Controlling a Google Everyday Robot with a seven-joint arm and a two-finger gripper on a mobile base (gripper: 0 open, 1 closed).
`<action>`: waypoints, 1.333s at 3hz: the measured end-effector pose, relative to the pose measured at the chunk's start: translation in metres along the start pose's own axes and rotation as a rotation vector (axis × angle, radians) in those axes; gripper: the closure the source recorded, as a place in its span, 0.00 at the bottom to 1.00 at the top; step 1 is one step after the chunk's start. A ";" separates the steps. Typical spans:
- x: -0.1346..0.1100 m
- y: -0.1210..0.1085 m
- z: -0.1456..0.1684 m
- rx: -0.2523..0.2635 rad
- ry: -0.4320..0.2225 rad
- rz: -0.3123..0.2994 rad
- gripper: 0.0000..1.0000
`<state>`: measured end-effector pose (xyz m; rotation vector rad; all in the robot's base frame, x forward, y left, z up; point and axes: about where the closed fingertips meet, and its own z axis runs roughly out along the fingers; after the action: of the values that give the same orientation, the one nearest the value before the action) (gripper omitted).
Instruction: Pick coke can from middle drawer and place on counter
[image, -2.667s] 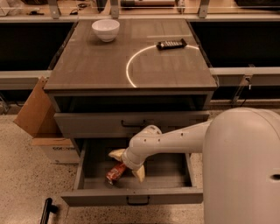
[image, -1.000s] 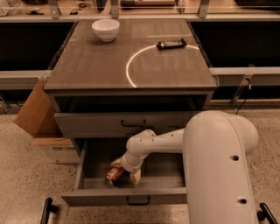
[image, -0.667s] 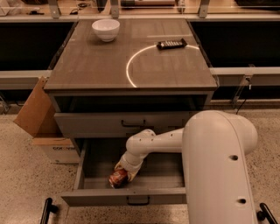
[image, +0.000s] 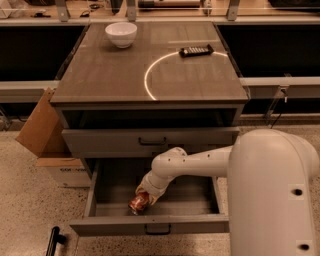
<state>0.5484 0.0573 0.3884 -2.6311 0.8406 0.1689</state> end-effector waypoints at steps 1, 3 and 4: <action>0.006 0.014 -0.036 0.062 0.044 0.038 1.00; 0.007 0.021 -0.082 0.115 0.112 0.092 1.00; 0.011 0.021 -0.096 0.153 0.120 0.101 1.00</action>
Offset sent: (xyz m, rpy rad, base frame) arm -0.0098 -0.0822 0.1138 0.0340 -0.1769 -0.2555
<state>0.5453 -0.0010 0.4677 -2.4772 0.9858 -0.0272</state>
